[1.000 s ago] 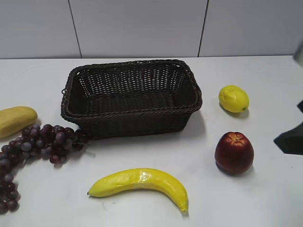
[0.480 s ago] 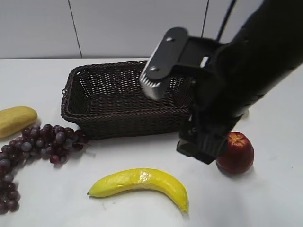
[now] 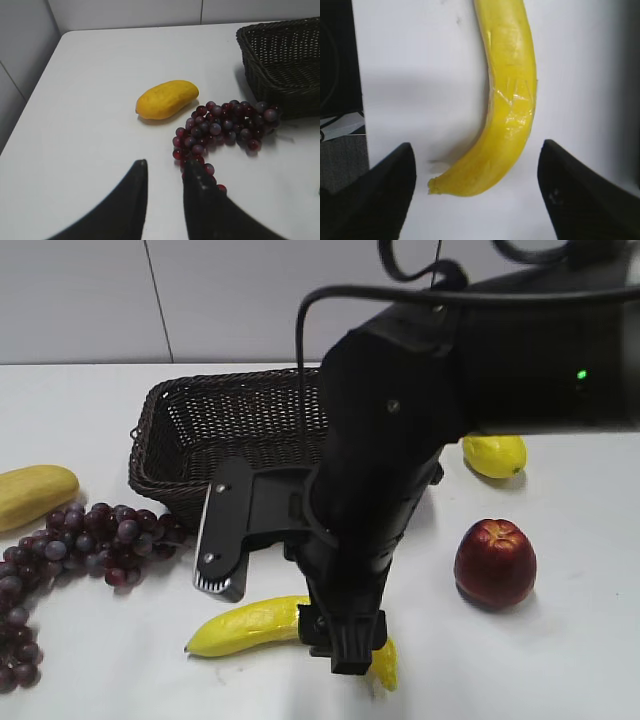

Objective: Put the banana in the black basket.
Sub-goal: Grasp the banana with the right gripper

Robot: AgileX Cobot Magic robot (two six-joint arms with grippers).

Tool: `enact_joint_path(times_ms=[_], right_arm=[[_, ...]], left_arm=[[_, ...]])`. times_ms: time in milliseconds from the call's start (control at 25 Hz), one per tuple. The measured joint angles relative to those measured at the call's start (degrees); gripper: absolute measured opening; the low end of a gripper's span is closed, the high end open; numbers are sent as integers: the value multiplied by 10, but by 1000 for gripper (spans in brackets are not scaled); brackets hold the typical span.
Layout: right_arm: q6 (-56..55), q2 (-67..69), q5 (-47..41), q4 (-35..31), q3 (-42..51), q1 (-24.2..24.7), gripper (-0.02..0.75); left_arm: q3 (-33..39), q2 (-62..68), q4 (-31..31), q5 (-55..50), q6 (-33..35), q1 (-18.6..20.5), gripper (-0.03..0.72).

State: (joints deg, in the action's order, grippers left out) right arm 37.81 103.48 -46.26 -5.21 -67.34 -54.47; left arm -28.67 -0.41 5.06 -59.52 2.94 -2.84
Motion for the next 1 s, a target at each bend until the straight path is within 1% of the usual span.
enact_joint_path(times_ms=[80,120,160,240,320,400,480,560,600,640,720,800,880,1000], right_arm=[[17,18,16,0,0,0,569],[22,24,27,0,0,0,552],[24,27,33,0,0,0,530],[26,33,42,0,0,0,459],[27,37,48,-3,0,0,373],[27,42,61,-6,0,1,331],[28,49,73,-7,0,3,321],[29,56,79,-9,0,9,329],[29,60,79,-11,-1,12,347],[29,62,79,-14,-1,15,375],[29,67,79,-18,-2,22,479],[29,70,79,-18,-2,27,540],[29,75,86,-19,-2,32,563],[29,86,94,-20,-2,40,562]], left_arm=[[0,0,0,0,0,0,239],[0,0,0,0,0,0,239],[0,0,0,0,0,0,239],[0,0,0,0,0,0,239],[0,0,0,0,0,0,239],[0,0,0,0,0,0,239],[0,0,0,0,0,0,239],[0,0,0,0,0,0,239],[0,0,0,0,0,0,239],[0,0,0,0,0,0,239],[0,0,0,0,0,0,239],[0,0,0,0,0,0,239],[0,0,0,0,0,0,239],[0,0,0,0,0,0,239]])
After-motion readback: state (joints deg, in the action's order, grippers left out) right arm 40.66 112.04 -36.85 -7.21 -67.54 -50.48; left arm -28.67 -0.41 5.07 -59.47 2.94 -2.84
